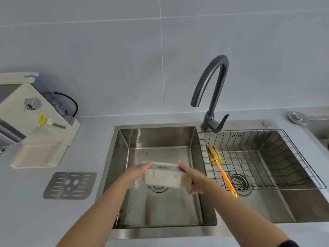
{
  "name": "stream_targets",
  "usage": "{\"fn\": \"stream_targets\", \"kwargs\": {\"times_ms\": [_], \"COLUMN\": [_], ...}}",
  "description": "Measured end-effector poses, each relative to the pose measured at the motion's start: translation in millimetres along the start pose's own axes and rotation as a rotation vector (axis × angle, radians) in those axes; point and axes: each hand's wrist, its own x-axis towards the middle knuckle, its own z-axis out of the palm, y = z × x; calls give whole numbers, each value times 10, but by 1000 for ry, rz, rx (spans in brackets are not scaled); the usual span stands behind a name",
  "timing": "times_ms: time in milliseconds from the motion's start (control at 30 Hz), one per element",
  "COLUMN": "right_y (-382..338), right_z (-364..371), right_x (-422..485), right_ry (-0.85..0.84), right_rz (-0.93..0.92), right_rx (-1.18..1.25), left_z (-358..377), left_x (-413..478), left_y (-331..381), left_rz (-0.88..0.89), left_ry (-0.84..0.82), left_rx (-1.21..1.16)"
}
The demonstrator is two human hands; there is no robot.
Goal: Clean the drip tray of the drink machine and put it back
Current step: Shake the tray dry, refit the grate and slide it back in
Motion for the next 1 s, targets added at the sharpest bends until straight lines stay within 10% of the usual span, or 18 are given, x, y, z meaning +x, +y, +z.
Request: {"fn": "stream_targets", "kwargs": {"times_ms": [167,600,1000], "right_y": [104,-521,-389], "right_z": [37,-308,-63], "right_x": [-24,-357,-290], "right_ry": [-121,72,76], "right_rz": [84,-605,-941], "right_rx": [7,-346,-398], "left_z": [-14,-394,-463], "left_x": [-75,-480,-737], "left_y": [-36,448,74], "left_rz": [-51,475,587], "left_ry": [-38,150,266], "left_rx": [-13,41,50]}}
